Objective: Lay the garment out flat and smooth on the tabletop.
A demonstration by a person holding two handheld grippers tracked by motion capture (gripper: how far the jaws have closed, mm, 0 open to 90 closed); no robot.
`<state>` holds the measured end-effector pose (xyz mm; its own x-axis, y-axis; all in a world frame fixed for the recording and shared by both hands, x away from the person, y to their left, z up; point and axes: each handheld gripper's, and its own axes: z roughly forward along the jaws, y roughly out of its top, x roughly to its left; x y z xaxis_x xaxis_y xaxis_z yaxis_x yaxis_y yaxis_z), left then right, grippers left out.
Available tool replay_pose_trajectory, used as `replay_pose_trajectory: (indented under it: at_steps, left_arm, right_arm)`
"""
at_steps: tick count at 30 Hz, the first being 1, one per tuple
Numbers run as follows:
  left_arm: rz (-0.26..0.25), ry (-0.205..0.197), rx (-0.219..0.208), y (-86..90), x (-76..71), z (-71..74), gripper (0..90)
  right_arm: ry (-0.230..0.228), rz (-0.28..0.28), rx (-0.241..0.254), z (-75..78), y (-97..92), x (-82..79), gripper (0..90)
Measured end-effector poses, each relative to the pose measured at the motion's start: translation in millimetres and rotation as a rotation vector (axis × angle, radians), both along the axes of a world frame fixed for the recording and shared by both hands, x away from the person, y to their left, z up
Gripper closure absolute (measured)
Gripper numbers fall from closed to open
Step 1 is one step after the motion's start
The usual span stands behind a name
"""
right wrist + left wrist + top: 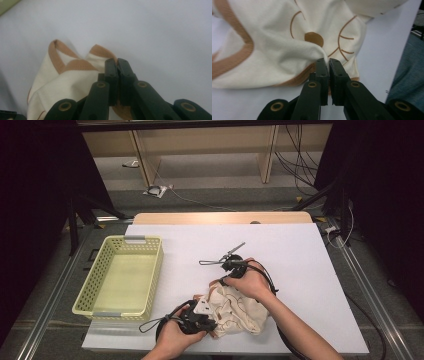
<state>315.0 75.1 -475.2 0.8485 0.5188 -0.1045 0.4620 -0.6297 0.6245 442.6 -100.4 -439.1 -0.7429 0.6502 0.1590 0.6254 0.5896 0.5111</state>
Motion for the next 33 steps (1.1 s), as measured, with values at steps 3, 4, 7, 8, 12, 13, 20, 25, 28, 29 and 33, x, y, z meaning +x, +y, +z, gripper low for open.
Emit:
replay_pose_trajectory:
  at_steps: [3, 4, 7, 8, 12, 13, 20, 25, 28, 29, 33]
  left_arm:
    - [0.029, -0.064, 0.01, 9.1, 15.0, 14.0, 86.2]
    - [0.029, -0.064, 0.01, 9.1, 15.0, 14.0, 86.2]
    - [0.069, -0.12, 0.034, 16.8, 38.2, 29.0, 86.1]
    - [0.08, -0.132, 0.041, 18.1, 44.7, 33.0, 86.1]
    - [0.114, -0.172, 0.074, 20.5, 66.5, 43.5, 85.9]
    - [0.143, -0.188, 0.09, 20.6, 81.5, 48.2, 85.8]
    - [0.219, -0.171, 0.111, 18.1, 115.1, 41.5, 80.8]
    - [0.27, -0.179, 0.105, 28.8, 113.6, 33.7, 71.1]
    - [0.263, -0.187, 0.103, 32.4, 105.2, 34.2, 65.8]
    - [0.246, -0.194, 0.098, 35.7, 94.3, 34.7, 63.7]
    - [0.213, -0.206, 0.09, 38.2, 76.4, 33.4, 57.5]
  right_arm:
    - [-0.049, -0.052, 0.051, 11.4, -11.4, 2.9, 87.9]
    - [-0.049, -0.052, 0.051, 11.4, -11.4, 2.9, 87.9]
    - [-0.132, -0.133, 0.116, 27.4, -30.0, 8.9, 87.7]
    - [-0.152, -0.152, 0.128, 31.5, -34.9, 10.2, 87.7]
    - [-0.212, -0.215, 0.166, 40.7, -47.8, 13.2, 87.7]
    - [-0.246, -0.261, 0.182, 42.7, -56.0, 14.7, 87.6]
    - [-0.284, -0.321, 0.085, 22.9, -76.4, 18.1, 71.1]
    - [-0.294, -0.221, 0.042, 21.5, -86.8, -8.3, 63.4]
    - [-0.267, -0.172, 0.039, 17.9, -92.3, -22.6, 62.6]
    - [-0.243, -0.097, 0.048, 10.9, -97.5, -40.6, 62.0]
    - [-0.206, 0.057, 0.017, 0.3, -97.0, -72.8, 58.3]
